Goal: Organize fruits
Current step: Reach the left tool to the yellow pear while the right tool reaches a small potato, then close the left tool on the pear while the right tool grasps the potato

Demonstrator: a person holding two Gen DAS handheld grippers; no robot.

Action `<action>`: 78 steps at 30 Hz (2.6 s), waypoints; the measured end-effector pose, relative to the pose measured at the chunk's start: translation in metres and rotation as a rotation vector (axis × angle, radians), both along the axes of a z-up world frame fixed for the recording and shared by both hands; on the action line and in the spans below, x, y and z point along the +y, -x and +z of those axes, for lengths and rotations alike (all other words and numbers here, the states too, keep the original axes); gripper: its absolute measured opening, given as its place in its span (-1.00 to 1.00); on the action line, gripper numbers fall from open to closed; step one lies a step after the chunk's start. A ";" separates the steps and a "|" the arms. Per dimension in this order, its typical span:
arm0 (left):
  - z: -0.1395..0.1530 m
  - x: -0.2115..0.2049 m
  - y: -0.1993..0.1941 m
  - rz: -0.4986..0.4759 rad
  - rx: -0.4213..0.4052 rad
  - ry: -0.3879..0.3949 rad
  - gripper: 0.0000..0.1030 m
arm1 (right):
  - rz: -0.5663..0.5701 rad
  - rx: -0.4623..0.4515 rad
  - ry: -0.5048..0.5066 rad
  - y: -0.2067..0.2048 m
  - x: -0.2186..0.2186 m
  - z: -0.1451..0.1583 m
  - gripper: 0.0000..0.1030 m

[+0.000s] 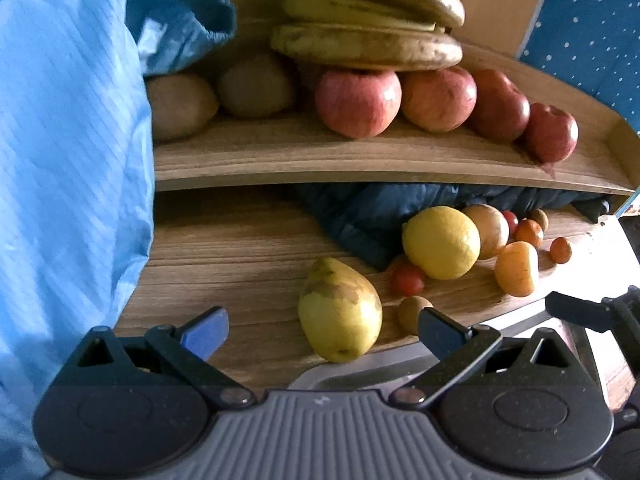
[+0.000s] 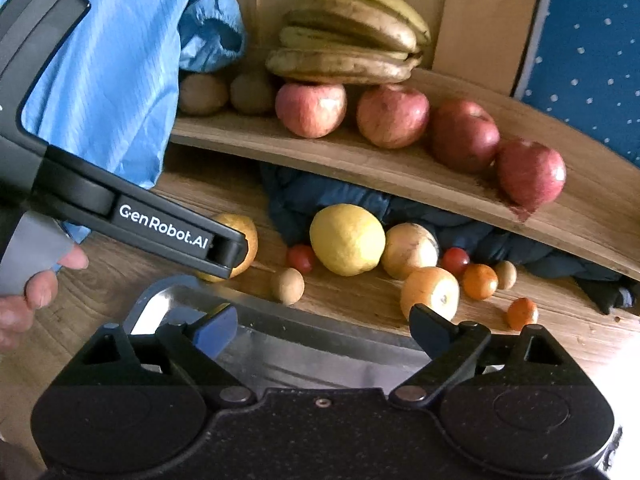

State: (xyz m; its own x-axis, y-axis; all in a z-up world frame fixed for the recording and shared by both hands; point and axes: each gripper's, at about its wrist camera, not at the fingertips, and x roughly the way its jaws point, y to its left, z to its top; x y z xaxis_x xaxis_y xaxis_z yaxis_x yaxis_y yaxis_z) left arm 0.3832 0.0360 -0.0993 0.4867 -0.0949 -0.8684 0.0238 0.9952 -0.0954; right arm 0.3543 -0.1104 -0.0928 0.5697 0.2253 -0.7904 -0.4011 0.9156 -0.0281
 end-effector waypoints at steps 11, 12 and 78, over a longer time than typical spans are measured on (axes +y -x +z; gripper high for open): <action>-0.012 0.004 -0.020 -0.029 0.045 0.064 0.85 | -0.008 0.049 0.004 -0.019 0.017 -0.025 0.39; -0.013 0.004 -0.022 -0.030 0.049 0.071 0.79 | -0.010 0.052 0.002 -0.020 0.017 -0.026 0.34; 0.010 -0.005 0.020 -0.042 0.010 0.176 0.08 | -0.073 0.012 -0.080 0.006 0.000 0.007 -0.46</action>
State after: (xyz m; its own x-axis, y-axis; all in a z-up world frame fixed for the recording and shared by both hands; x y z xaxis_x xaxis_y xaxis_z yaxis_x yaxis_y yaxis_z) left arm 0.3635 0.0313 -0.0893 0.4701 -0.2660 -0.8416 0.0636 0.9612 -0.2683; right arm 0.3485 -0.1107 -0.0853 0.5777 0.2465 -0.7782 -0.3332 0.9415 0.0509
